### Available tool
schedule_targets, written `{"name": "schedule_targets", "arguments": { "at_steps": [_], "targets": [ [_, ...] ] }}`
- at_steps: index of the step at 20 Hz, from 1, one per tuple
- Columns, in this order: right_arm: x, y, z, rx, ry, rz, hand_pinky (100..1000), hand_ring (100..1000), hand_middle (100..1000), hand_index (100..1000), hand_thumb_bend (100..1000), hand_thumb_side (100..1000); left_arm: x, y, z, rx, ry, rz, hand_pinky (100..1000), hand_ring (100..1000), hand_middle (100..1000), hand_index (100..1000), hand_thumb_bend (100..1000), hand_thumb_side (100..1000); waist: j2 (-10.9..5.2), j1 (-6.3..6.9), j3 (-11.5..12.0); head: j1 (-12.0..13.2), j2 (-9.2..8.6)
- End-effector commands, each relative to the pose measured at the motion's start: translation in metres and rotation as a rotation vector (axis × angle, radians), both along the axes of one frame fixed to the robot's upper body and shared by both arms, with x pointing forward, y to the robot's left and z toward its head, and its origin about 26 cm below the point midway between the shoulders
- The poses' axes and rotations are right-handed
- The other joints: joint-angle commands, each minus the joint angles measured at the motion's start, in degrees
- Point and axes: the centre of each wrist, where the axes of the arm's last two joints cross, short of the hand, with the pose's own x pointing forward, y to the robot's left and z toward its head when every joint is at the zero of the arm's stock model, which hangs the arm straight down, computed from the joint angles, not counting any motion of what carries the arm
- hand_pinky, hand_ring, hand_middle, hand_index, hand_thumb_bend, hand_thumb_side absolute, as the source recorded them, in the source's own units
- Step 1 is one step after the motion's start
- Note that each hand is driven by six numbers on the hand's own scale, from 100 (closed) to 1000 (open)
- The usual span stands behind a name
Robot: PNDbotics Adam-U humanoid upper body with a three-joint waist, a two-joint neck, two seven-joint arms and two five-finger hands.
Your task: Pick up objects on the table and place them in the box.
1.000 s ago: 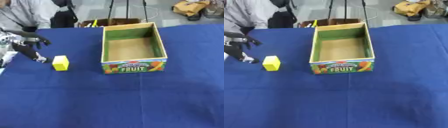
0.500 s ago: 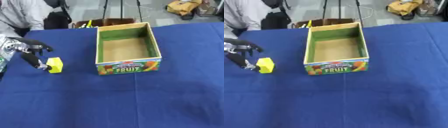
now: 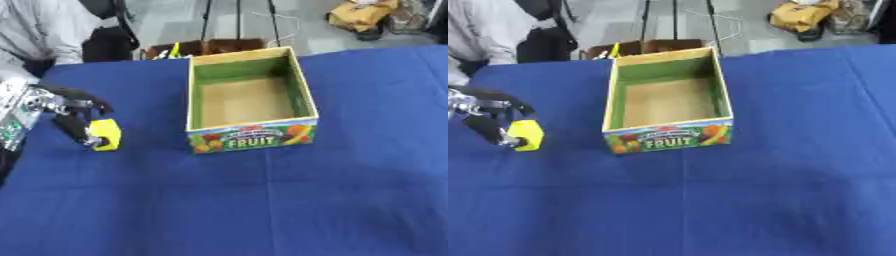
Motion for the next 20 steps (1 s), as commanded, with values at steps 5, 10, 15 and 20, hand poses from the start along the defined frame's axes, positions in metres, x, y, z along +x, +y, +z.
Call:
{"name": "schedule_targets", "arguments": {
  "at_steps": [5, 10, 15, 20],
  "targets": [
    [-0.0001, -0.0001, 0.0095, -0.04, -0.03, 0.006, 738, 885, 609, 737, 100, 832, 0.0029, 0.0113, 0.0077, 0.018, 0.032, 0.02, 673, 763, 845, 1000, 380, 521, -0.5, 0.0, -0.2, 0.53, -1.12],
    [0.0001, 0.0002, 0.0095, -0.042, -0.03, 0.006, 739, 885, 608, 737, 100, 832, 0.0039, 0.0148, 0.0044, 0.004, 0.042, 0.043, 665, 756, 845, 990, 366, 529, -0.19, 0.07, -0.37, 0.61, -1.33],
    [0.0002, 0.0007, 0.0093, -0.045, -0.029, 0.006, 739, 886, 608, 737, 100, 833, 0.0043, 0.0131, 0.0039, 0.001, 0.041, 0.041, 585, 687, 801, 971, 327, 529, 0.02, 0.15, -0.37, 0.74, -1.39],
    [0.0002, 0.0009, 0.0092, -0.046, -0.028, 0.005, 740, 887, 608, 737, 100, 833, 0.0036, 0.0128, 0.0062, -0.008, 0.032, 0.044, 516, 614, 760, 941, 271, 512, 0.12, 0.17, -0.38, 0.71, -1.49]
  ]
}}
